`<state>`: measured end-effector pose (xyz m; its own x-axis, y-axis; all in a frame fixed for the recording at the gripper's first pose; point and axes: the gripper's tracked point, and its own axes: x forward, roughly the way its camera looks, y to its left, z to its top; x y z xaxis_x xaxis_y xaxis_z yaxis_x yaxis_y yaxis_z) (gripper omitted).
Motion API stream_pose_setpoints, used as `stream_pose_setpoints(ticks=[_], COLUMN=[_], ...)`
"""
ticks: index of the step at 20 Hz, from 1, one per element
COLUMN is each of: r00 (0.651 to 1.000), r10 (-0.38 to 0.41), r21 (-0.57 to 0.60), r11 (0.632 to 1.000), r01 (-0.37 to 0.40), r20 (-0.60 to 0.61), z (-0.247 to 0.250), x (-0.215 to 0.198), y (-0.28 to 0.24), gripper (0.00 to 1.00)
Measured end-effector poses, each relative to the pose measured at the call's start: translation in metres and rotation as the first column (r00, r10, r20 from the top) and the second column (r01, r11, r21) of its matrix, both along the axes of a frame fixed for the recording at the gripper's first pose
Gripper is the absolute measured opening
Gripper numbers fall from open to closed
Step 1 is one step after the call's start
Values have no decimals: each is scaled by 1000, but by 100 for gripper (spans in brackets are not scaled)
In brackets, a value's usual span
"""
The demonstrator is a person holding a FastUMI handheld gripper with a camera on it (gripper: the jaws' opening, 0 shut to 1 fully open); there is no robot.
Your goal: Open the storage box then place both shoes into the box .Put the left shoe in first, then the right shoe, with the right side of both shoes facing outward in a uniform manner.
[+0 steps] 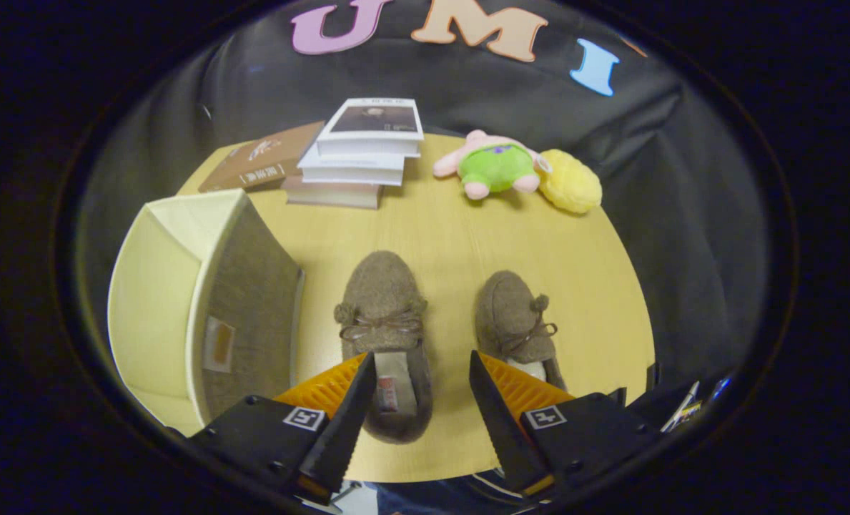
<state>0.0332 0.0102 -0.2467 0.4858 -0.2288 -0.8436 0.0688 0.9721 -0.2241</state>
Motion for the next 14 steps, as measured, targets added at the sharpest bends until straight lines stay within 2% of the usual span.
stream_pose_setpoints(ticks=[4,9,14], r00=[989,965,954], r10=[43,38,53], r21=[-19,-3,133], r11=[999,999,991], r01=[-46,-41,-14], r20=[-141,-260,-294], z=[-34,-61,-75], x=[-2,-10,-11], y=[-10,-20,1], gripper=[75,67,18])
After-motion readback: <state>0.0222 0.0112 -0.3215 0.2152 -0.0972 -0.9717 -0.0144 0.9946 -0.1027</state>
